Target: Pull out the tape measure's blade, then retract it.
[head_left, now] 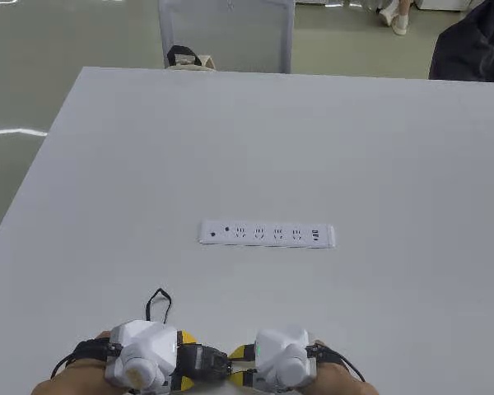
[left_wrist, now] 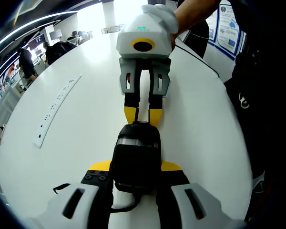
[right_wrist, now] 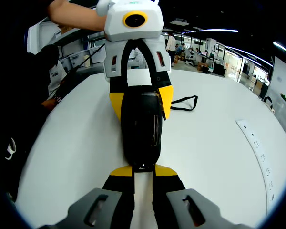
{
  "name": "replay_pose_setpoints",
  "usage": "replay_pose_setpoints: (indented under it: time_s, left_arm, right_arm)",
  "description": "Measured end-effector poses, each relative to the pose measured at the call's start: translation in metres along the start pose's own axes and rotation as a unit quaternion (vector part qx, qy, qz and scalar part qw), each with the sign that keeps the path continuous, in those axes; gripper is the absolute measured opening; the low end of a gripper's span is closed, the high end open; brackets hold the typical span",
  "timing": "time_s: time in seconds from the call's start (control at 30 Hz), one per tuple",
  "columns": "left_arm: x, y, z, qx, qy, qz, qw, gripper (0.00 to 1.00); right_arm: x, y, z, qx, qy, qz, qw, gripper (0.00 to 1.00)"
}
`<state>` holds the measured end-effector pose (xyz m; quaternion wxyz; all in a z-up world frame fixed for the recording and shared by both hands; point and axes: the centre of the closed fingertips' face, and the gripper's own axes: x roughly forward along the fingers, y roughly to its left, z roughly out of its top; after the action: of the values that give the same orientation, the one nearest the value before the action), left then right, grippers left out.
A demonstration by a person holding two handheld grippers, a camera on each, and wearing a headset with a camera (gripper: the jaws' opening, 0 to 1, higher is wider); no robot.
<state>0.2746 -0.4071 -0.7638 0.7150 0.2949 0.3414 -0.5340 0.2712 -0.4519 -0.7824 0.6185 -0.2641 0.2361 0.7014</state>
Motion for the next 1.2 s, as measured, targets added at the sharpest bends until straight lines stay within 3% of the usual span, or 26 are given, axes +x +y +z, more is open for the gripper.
replay_pose_setpoints:
  time_s: [1.2]
  left_arm:
    - [-0.001,0.0,0.002,-0.01,0.001,0.004,0.9999,0.3]
  right_arm:
    - [-0.028,-0.001,-0.021,0.004,0.013,0.002,0.9999,0.11]
